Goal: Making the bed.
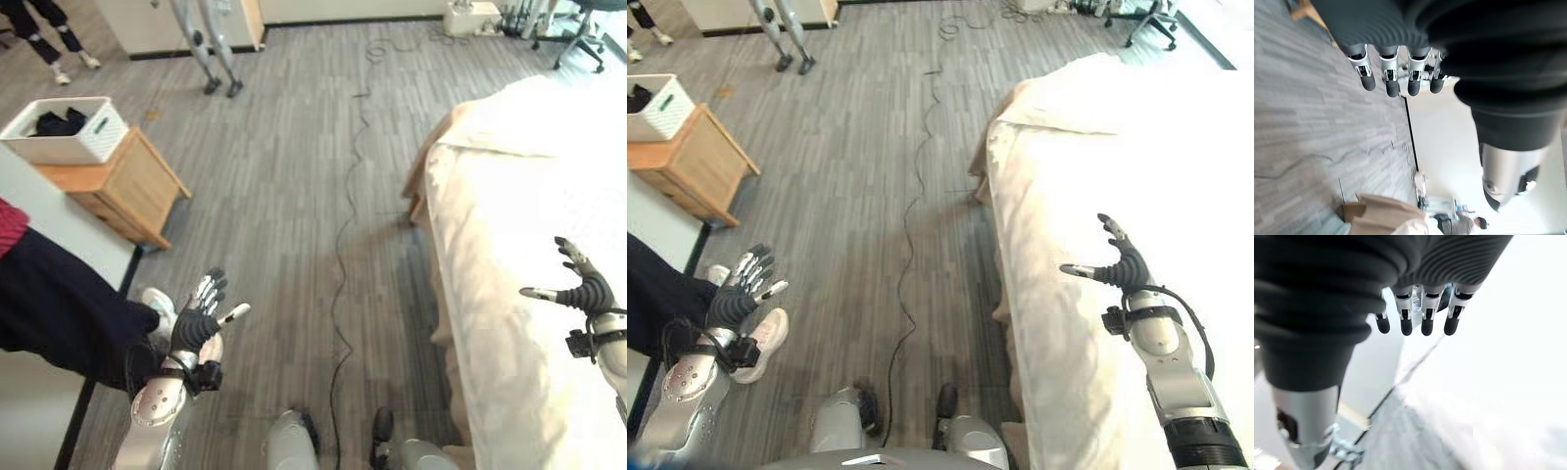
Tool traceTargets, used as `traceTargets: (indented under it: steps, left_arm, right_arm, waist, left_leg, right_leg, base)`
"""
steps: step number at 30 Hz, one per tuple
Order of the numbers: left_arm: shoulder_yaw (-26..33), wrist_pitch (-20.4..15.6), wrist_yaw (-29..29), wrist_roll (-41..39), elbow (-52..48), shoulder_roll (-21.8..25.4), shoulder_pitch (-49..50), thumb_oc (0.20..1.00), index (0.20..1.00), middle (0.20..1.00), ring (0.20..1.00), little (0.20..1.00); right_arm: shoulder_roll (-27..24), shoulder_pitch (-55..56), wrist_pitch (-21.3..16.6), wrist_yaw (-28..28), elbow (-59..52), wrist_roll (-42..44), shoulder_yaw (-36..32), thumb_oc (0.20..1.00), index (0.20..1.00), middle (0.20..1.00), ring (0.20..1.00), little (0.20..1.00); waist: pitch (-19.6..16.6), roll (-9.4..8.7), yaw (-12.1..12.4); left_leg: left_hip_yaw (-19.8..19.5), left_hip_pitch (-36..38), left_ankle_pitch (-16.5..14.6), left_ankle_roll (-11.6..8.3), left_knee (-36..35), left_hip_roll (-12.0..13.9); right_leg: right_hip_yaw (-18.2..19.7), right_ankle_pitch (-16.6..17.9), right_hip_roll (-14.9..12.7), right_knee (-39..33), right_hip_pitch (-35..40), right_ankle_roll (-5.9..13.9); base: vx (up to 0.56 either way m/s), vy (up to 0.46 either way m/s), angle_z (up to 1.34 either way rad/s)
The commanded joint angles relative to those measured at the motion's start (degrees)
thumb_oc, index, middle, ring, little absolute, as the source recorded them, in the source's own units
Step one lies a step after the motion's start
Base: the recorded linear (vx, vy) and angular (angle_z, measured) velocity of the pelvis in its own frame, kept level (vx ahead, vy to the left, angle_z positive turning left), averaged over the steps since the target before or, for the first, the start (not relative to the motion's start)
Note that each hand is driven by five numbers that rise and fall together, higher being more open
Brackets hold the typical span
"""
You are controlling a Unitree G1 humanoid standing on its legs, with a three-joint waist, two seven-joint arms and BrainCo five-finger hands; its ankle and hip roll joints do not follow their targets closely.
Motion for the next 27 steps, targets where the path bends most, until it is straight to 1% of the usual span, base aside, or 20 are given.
traceTargets:
  steps: [1, 3, 5, 7, 9, 10, 11, 13, 14, 15, 16, 17, 18, 20, 21, 22, 23, 24, 25, 27]
  left_arm:
    - [3.5, -2.8, 0.8, 0.2, -2.1, 1.7, 0.1, 1.0, 1.0, 1.0, 1.0, 1.0]
    - [3.8, -2.7, 1.5, 0.8, -2.4, 1.1, 0.1, 1.0, 1.0, 1.0, 1.0, 1.0]
    - [3.6, -2.3, 1.6, 1.5, -2.4, 0.4, 0.4, 1.0, 1.0, 1.0, 1.0, 1.0]
    - [3.0, -1.8, 1.9, 3.2, -1.9, 0.1, 0.3, 1.0, 1.0, 1.0, 1.0, 1.0]
    - [2.0, -1.3, 2.4, 4.3, -1.0, 0.3, -0.8, 1.0, 1.0, 1.0, 1.0, 1.0]
    - [1.2, -1.3, 2.4, 4.7, -0.6, 0.5, -1.3, 1.0, 1.0, 1.0, 1.0, 1.0]
    - [0.4, -1.2, 2.4, 5.1, -0.7, 0.9, -1.7, 1.0, 1.0, 1.0, 1.0, 1.0]
    - [-0.7, -1.2, 2.8, 5.2, -0.9, 1.8, -2.7, 1.0, 1.0, 1.0, 1.0, 1.0]
    - [-1.6, -1.3, 3.0, 5.0, -0.8, 2.0, -3.3, 1.0, 1.0, 1.0, 1.0, 1.0]
    - [-1.7, -1.3, 3.4, 5.1, -0.7, 2.2, -3.9, 1.0, 1.0, 1.0, 1.0, 1.0]
    - [-2.0, -1.4, 3.4, 5.2, -0.5, 2.4, -4.3, 1.0, 1.0, 1.0, 1.0, 1.0]
    - [-2.4, -1.5, 3.5, 4.8, 0.0, 2.7, -4.7, 1.0, 1.0, 1.0, 1.0, 1.0]
    - [-2.5, -1.5, 3.4, 4.5, 0.1, 2.9, -4.9, 1.0, 1.0, 1.0, 1.0, 1.0]
    - [-3.2, -1.4, 2.8, 3.9, 0.3, 3.1, -4.8, 1.0, 1.0, 1.0, 1.0, 1.0]
    - [-3.4, -1.4, 2.6, 3.7, 0.5, 3.2, -4.9, 1.0, 1.0, 1.0, 1.0, 1.0]
    - [-3.0, -1.4, 2.3, 3.8, 0.8, 3.6, -5.2, 1.0, 1.0, 1.0, 1.0, 1.0]
    - [-2.5, -1.3, 2.4, 3.8, 1.3, 3.7, -5.7, 1.0, 1.0, 1.0, 1.0, 1.0]
    - [-2.1, -1.3, 2.5, 3.7, 1.6, 3.7, -5.7, 1.0, 1.0, 1.0, 1.0, 1.0]
    - [-1.7, -1.3, 2.6, 3.8, 2.0, 3.6, -5.7, 1.0, 1.0, 1.0, 1.0, 1.0]
    - [-0.8, -1.4, 2.2, 4.3, 2.4, 3.3, -4.7, 1.0, 1.0, 1.0, 1.0, 1.0]
  right_arm:
    - [-1.0, -2.7, -3.0, -1.6, -3.0, 1.4, -3.3, 1.0, 1.0, 1.0, 1.0, 1.0]
    - [0.9, -3.1, -3.0, -2.1, -4.0, 1.1, -2.8, 1.0, 1.0, 1.0, 1.0, 1.0]
    - [4.1, -2.9, -3.0, -1.6, -6.3, 0.3, -1.4, 1.0, 1.0, 1.0, 1.0, 1.0]
    - [7.5, -3.3, -3.3, -1.1, -9.0, -0.6, 0.9, 1.0, 1.0, 1.0, 1.0, 1.0]
    - [10.8, -3.9, -3.5, -0.5, -9.9, -0.6, 3.5, 1.0, 1.0, 1.0, 1.0, 1.0]
    - [12.1, -4.3, -3.8, -0.2, -10.1, -0.4, 4.9, 1.0, 1.0, 1.0, 1.0, 1.0]
    - [13.0, -4.7, -4.0, 0.2, -10.6, -0.6, 6.2, 1.0, 1.0, 1.0, 1.0, 1.0]
    - [13.8, -5.8, -4.1, 0.6, -11.2, -1.2, 8.3, 1.0, 1.0, 1.0, 1.0, 1.0]
    - [14.3, -6.7, -4.1, 0.6, -11.1, -1.3, 9.2, 1.0, 1.0, 1.0, 1.0, 1.0]
    - [14.6, -7.4, -4.1, 0.6, -10.8, -1.3, 9.9, 1.0, 1.0, 1.0, 1.0, 1.0]
    - [14.6, -7.9, -4.1, 0.5, -10.6, -1.4, 10.3, 1.0, 1.0, 1.0, 1.0, 1.0]
    - [14.2, -9.0, -4.1, 0.3, -10.4, -1.4, 10.9, 1.0, 1.0, 1.0, 1.0, 1.0]
    - [14.1, -9.3, -4.0, 0.3, -10.5, -1.3, 11.1, 1.0, 1.0, 1.0, 1.0, 1.0]
    - [13.3, -9.5, -4.0, 0.7, -11.0, -0.8, 11.2, 1.0, 1.0, 1.0, 1.0, 1.0]
    - [12.9, -9.5, -3.9, 0.8, -10.9, -0.5, 11.3, 1.0, 1.0, 1.0, 1.0, 1.0]
    - [12.4, -9.8, -3.6, 0.8, -10.7, -0.1, 11.0, 1.0, 1.0, 1.0, 1.0, 1.0]
    - [12.4, -10.2, -3.5, 0.9, -10.6, 0.1, 11.0, 1.0, 1.0, 1.0, 1.0, 1.0]
    - [12.5, -10.4, -3.4, 0.9, -10.7, 0.1, 10.9, 1.0, 1.0, 1.0, 1.0, 1.0]
    - [12.6, -10.5, -3.3, 0.9, -10.8, 0.1, 11.0, 1.0, 1.0, 1.0, 1.0, 1.0]
    - [12.5, -10.1, -3.2, 1.7, -10.7, 0.2, 11.1, 1.0, 1.0, 1.0, 1.0, 1.0]
  waist:
    - [1.1, 1.02, 2.0]
    - [1.0, 0.81, 2.3]
    - [0.0, 0.59, 1.9]
    - [-1.1, -0.53, 1.3]
    - [-2.0, -1.7, 0.7]
    - [-2.2, -2.17, 0.5]
    - [-2.3, -2.42, 0.1]
    - [-1.7, -2.05, -1.1]
    - [-1.4, -1.48, -1.8]
    - [-0.8, -0.51, -2.1]
    - [-0.6, -0.11, -2.3]
    - [-0.5, -0.18, -2.5]
    - [-0.5, -0.03, -2.8]
    - [-0.6, 0.51, -3.4]
    - [-0.9, 0.59, -3.7]
    - [-1.3, 0.69, -4.0]
    - [-1.4, 0.79, -4.0]
    - [-1.5, 1.13, -4.0]
    - [-1.5, 0.92, -3.9]
    - [-1.9, 0.35, -3.4]
  left_leg:
    - [0.3, 1.6, 2.6, -1.24, 1.5, 0.0]
    - [1.1, 1.3, 4.1, -1.29, -0.3, 0.4]
    - [2.4, 3.8, 4.2, 0.07, -2.5, 0.2]
    - [2.9, 5.7, 3.6, 1.39, -2.4, -0.6]
    - [3.8, 8.2, 1.8, 2.78, -2.5, -1.6]
    - [4.1, 9.8, 0.7, 3.74, -2.9, -2.3]
    - [4.2, 11.5, -0.4, 4.83, -3.5, -3.2]
    - [3.5, 14.3, -1.7, 6.69, -5.1, -4.6]
    - [3.0, 16.0, -1.9, 7.22, -6.5, -4.6]
    - [3.8, 17.3, -0.8, 7.47, -7.7, -3.5]
    - [3.8, 18.3, -0.8, 7.4, -8.5, -3.4]
    - [3.0, 19.7, -2.1, 6.9, -9.2, -3.9]
    - [2.5, 20.0, -2.0, 6.57, -9.3, -3.8]
    - [1.8, 20.6, -2.4, 5.78, -9.1, -3.3]
    - [1.3, 21.0, -2.8, 5.32, -9.1, -3.2]
    - [0.8, 21.9, -3.3, 4.28, -9.6, -2.7]
    - [1.3, 22.1, -2.9, 3.65, -9.7, -2.1]
    - [0.7, 23.5, -4.2, 3.1, -10.1, -1.8]
    - [1.1, 23.9, -4.1, 2.74, -10.0, -1.5]
    - [1.4, 26.0, -5.5, 2.03, -9.4, -1.7]
  right_leg:
    - [-1.6, -10.5, -4.6, 1.3, 6.4, 5.24]
    - [-1.0, -11.7, -3.9, 2.3, 7.5, 5.0]
    - [0.1, -12.5, -3.7, 3.4, 8.6, 5.08]
    - [1.1, -13.2, -4.2, 7.1, 8.5, 5.3]
    - [1.7, -13.4, -4.8, 12.5, 7.7, 6.78]
    - [1.8, -12.4, -5.2, 16.9, 6.5, 8.29]
    - [1.8, -10.4, -6.2, 22.7, 4.6, 10.32]
    - [3.1, -5.0, -7.7, 34.7, -0.3, 13.5]
    - [4.3, -4.1, -7.7, 40.2, -3.3, 13.88]
    - [4.1, -3.2, -7.4, 43.8, -6.6, 13.38]
    - [3.0, -3.7, -8.6, 44.5, -8.0, 13.26]
    - [2.2, -5.6, -10.9, 42.2, -8.4, 13.02]
    - [1.1, -6.6, -11.7, 39.4, -8.7, 12.08]
    - [0.9, -8.8, -11.2, 31.8, -9.5, 9.87]
    - [1.3, -8.7, -10.9, 25.7, -9.4, 9.36]
    - [2.3, -6.1, -11.6, 16.2, -10.7, 9.86]
    - [1.1, -3.0, -12.5, 12.0, -11.1, 10.09]
    - [0.9, -2.9, -13.1, 10.6, -10.9, 10.94]
    - [-0.1, -1.7, -13.9, 9.6, -11.4, 10.92]
    - [-2.1, -0.3, -14.8, 7.5, -9.8, 11.05]
  base:
    - [0.19, 0.017, -0.27]
    - [0.29, 0.056, -0.39]
    - [0.36, 0.116, -0.16]
    - [0.36, 0.131, -0.33]
    - [0.33, 0.154, -0.51]
    - [0.3, 0.193, -0.29]
    - [0.27, 0.218, -0.23]
    - [0.21, 0.21, -0.07]
    - [0.15, 0.139, 0.39]
    - [0.18, 0.095, 0.58]
    - [0.27, 0.062, 0.79]
    - [0.31, 0.035, 0.72]
    - [0.31, -0.013, 0.66]
    - [0.26, -0.082, 0.65]
    - [0.37, -0.223, 0.8]
    - [0.34, -0.285, 0.75]
    - [0.4, -0.265, 0.65]
    - [0.28, -0.184, 0.67]
    - [0.33, -0.166, 0.61]
    - [0.31, -0.204, 0.31]
